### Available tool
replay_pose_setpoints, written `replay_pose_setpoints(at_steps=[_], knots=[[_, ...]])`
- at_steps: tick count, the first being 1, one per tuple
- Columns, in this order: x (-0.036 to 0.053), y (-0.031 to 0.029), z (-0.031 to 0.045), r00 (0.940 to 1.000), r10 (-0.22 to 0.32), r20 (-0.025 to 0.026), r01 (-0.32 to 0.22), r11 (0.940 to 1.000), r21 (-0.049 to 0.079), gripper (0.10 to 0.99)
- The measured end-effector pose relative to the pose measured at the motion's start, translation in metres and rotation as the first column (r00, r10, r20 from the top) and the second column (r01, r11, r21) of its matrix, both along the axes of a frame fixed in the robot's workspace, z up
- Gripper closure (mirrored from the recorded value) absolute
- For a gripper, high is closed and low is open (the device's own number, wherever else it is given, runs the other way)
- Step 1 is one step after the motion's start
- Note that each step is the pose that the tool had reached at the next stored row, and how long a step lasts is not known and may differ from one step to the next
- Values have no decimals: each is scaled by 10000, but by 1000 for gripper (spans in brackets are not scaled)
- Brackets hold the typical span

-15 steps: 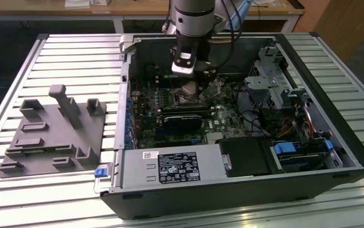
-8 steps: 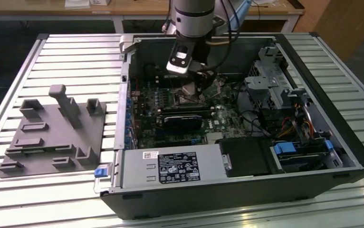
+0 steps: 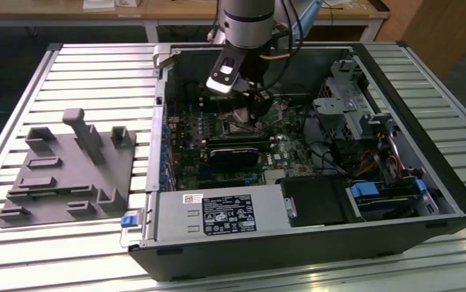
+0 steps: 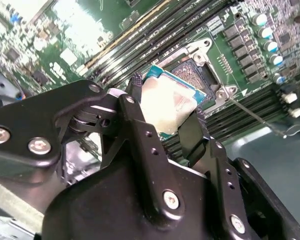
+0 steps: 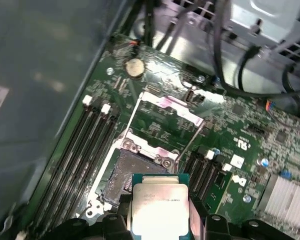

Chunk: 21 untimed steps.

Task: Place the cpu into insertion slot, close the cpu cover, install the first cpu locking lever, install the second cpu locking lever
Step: 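Place the cpu into insertion slot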

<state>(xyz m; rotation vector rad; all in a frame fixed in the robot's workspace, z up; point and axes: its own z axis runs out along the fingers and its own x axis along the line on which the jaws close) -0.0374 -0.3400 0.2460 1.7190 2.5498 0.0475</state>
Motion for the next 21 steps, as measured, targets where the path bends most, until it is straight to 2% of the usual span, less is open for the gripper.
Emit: replay_pose_setpoints(at_steps=[3, 6, 9, 12, 14, 17, 18, 21], knots=[[0, 0, -4, 9986, -532, 0, 532, 9986, 1, 549], [0, 0, -10, 9941, -1086, 0, 1086, 9941, 1, 549], [0, 0, -15, 9867, -1625, 0, 1625, 9867, 0, 549], [0, 0, -20, 9766, -2149, 0, 2149, 9766, -1, 549], [0, 0, -22, 9719, -2356, 0, 2356, 9719, 0, 549], [-3, 1, -23, 9713, -2379, 13, 2379, 9713, -1, 549], [-7, 1, -24, 9712, -2380, 71, 2380, 9713, 12, 549], [-25, 1, -27, 9701, -2397, 391, 2395, 9709, 91, 549]])
